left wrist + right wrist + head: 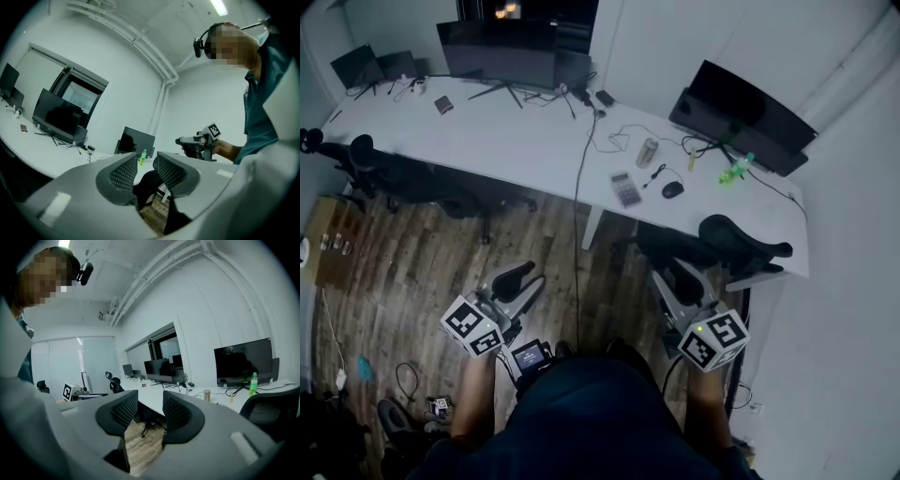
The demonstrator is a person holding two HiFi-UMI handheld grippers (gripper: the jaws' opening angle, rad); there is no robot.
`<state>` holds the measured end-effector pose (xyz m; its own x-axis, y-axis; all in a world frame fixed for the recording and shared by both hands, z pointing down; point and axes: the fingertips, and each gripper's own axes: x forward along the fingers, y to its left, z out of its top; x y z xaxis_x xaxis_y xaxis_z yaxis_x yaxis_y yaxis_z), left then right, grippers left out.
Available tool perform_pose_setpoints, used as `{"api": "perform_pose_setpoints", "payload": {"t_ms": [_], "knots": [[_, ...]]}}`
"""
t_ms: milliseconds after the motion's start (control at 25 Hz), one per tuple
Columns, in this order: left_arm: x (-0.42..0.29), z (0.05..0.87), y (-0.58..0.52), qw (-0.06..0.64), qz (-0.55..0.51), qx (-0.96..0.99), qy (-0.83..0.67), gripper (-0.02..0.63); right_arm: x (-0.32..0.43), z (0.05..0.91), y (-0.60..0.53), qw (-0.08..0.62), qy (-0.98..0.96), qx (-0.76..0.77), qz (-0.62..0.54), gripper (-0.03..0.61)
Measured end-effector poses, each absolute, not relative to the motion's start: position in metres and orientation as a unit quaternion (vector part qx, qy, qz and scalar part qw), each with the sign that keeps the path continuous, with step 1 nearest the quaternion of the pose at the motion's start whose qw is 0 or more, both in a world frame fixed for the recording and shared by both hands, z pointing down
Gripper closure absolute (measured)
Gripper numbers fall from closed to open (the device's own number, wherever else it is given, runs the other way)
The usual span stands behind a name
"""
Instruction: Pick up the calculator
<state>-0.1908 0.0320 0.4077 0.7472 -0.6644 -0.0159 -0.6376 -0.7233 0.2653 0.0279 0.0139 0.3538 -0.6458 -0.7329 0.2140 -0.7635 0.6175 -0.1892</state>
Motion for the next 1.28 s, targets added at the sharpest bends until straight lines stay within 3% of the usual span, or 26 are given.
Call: {"api": "perform_pose_setpoints", "payload": {"t_ms": [720,1280], "knots": [[-0.191,0.415,-0.008,0.125,-0.042,0.896,-0.423,0.483,0.044,0.362,-0.074,0.045,-0.917,0.369,0.142,0.431],[-0.148,0.416,-0.066,0.130,-0.037,0.874,-0.466,0.483,0.065,0.373,-0.161,0.046,-0.936,0.313,0.156,0.431]]}}
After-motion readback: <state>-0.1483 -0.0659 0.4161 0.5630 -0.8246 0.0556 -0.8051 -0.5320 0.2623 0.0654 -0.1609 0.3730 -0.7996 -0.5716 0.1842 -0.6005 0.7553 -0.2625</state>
